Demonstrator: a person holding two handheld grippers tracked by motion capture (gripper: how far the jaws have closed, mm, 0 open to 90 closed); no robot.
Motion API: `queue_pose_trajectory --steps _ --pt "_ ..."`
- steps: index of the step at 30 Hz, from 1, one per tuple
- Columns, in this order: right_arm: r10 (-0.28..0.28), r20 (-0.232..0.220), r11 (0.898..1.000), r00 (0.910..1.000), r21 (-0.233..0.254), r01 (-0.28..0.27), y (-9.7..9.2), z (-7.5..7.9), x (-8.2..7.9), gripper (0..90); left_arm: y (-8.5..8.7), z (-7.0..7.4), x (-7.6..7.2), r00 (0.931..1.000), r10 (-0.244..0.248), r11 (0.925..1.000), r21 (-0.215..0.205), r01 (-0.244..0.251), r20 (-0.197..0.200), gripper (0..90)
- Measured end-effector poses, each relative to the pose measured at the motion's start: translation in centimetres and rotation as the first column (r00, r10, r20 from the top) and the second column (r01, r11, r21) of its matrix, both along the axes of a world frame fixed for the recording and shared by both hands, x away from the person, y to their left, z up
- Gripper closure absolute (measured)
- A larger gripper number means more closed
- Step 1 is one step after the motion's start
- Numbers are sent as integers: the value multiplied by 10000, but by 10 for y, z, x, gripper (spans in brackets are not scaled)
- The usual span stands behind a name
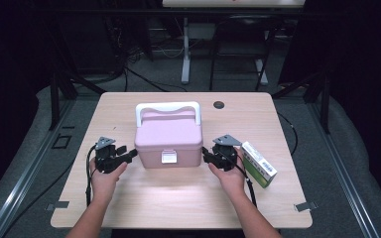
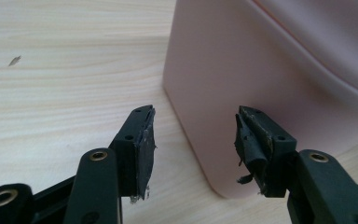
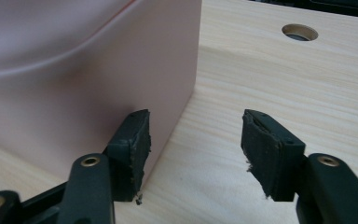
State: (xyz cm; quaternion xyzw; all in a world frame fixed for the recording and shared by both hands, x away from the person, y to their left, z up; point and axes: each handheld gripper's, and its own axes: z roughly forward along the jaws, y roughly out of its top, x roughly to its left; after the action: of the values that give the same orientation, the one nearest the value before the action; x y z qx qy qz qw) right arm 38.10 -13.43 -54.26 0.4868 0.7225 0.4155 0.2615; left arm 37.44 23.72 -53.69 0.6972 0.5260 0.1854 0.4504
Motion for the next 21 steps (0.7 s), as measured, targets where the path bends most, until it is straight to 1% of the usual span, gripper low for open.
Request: queue_pose_trajectory --steps 1,2,3,5,6,7,8,10,11,12,13,14,15,16,17,18,19,20,21 --pt "0 0 10000 10000 0 0 0 0 0 424 0 0 0 10000 0 10000 0 0 0 481" --pt "-94 34 9999 9999 55 94 0 0 1 426 0 1 1 9999 37 10000 20 -37 105 481" --pt "-230 46 9994 9997 258 229 0 -2 3 434 -1 2 2 9997 104 9999 108 -106 233 470" --pt "-259 -79 9986 9996 460 263 -1 -3 5 433 0 3 3 9992 -40 9995 303 28 398 470" --pt "-334 -57 9983 9994 468 336 -2 -3 6 434 0 3 4 9987 -63 9995 316 47 509 471" --pt "-421 61 9979 9991 489 417 -2 -4 7 434 0 3 4 9987 -63 9995 316 47 509 471" --pt "-463 125 9975 9988 542 456 -3 -3 8 432 1 2 4 9987 -173 9994 298 159 470 470" --pt "-405 121 9963 9991 761 395 -3 -3 10 427 1 1 5 9987 -236 9991 356 220 451 468" --pt "-290 44 9963 9996 815 286 -3 -3 10 435 1 1 6 9987 -233 9990 388 216 444 468" --pt "-202 47 9972 9998 727 198 -2 -2 11 456 0 0 6 9988 -196 9988 457 175 458 470" --pt "-202 47 9972 9998 727 198 -2 -2 11 456 0 0 6 9988 -196 9988 457 175 458 478" --pt "-136 86 9985 9999 534 131 -1 -1 11 468 -1 -1 6 9986 -253 9982 556 227 457 478" --pt "37 132 9994 9999 341 -41 1 1 11 528 -2 -1 5 9985 -290 9977 632 260 465 497" --pt "111 103 9994 9999 333 -115 2 1 11 556 -2 -1 4 9983 -305 9977 626 274 488 507" --pt "111 103 9994 9999 333 -115 2 1 11 556 -2 -1 4 9983 -305 9977 626 274 488 529" --pt "208 104 9993 9997 294 -211 3 2 10 606 -3 -1 4 9980 -425 9979 511 402 463 569" --pt "207 174 9995 9996 241 -212 4 2 9 621 -3 -1 4 9980 -425 9979 511 402 463 584" --pt "283 214 9993 9994 223 -287 5 2 9 658 -3 -1 4 9981 -427 9982 432 408 435 593" --pt "298 213 9993 9993 237 -303 6 2 8 682 -3 -1 3 9982 -499 9984 270 490 331 608"
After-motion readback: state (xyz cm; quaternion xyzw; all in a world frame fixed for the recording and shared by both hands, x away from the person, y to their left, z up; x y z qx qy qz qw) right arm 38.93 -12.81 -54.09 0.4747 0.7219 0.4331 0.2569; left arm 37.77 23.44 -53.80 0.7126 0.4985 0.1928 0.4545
